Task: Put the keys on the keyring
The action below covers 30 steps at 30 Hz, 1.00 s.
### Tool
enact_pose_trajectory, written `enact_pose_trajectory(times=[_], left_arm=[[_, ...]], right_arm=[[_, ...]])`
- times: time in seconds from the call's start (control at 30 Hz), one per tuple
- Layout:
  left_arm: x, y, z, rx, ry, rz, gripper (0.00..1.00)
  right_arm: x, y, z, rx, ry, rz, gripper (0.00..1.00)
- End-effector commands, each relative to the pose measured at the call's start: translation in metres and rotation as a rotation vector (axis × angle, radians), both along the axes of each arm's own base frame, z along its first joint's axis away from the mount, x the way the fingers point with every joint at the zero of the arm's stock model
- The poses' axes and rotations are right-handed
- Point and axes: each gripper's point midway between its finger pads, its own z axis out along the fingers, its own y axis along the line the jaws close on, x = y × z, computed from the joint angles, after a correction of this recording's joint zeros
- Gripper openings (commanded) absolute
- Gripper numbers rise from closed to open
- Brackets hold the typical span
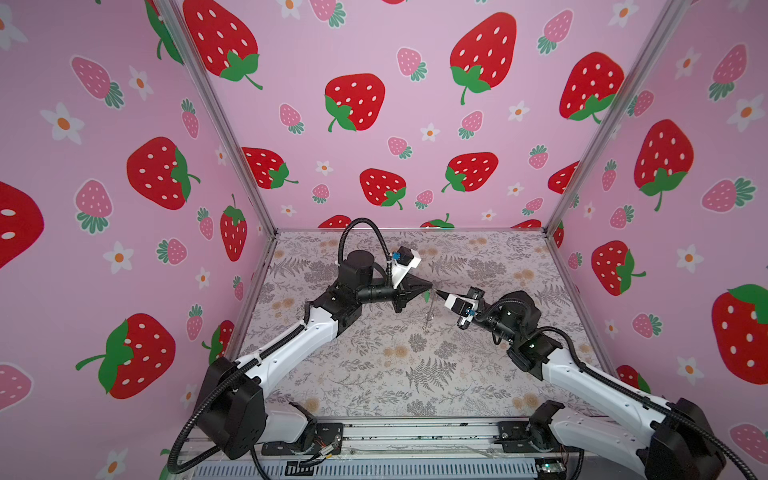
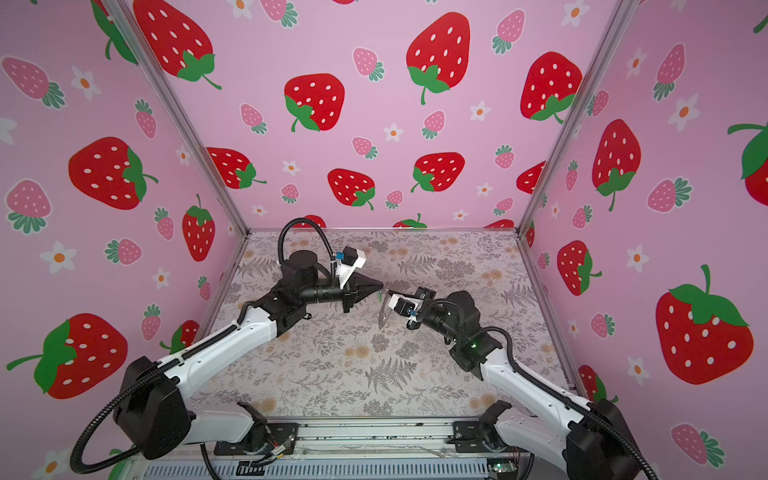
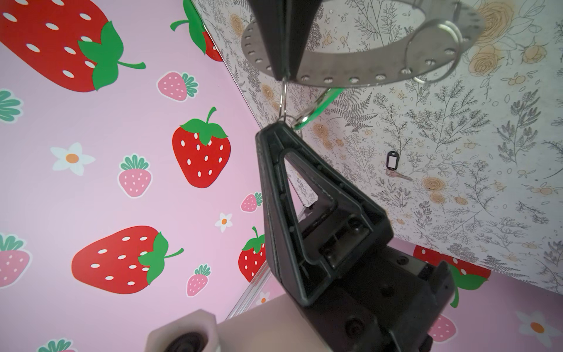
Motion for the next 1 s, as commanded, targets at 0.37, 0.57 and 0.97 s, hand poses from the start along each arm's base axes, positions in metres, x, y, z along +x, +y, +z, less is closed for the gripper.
enact_pose_trajectory(times=[0.37, 0.57, 0.97], left_arm=[[0.012, 0.02, 0.017, 0.022, -0.01, 0.012, 0.55], [-0.014, 0.024, 0.017, 0.093, -0.176, -0.115, 0.54], [-0.028, 0.026, 0.002, 0.193, -0.337, -0.224, 0.46]], right_arm=[[-0.014, 0.008, 0.019, 0.075, -0.008, 0.115, 0.0], [-0.014, 0.01, 0.02, 0.08, 0.023, 0.15, 0.0], [-0.028, 0.014, 0.025, 0.09, 0.039, 0.256, 0.0]])
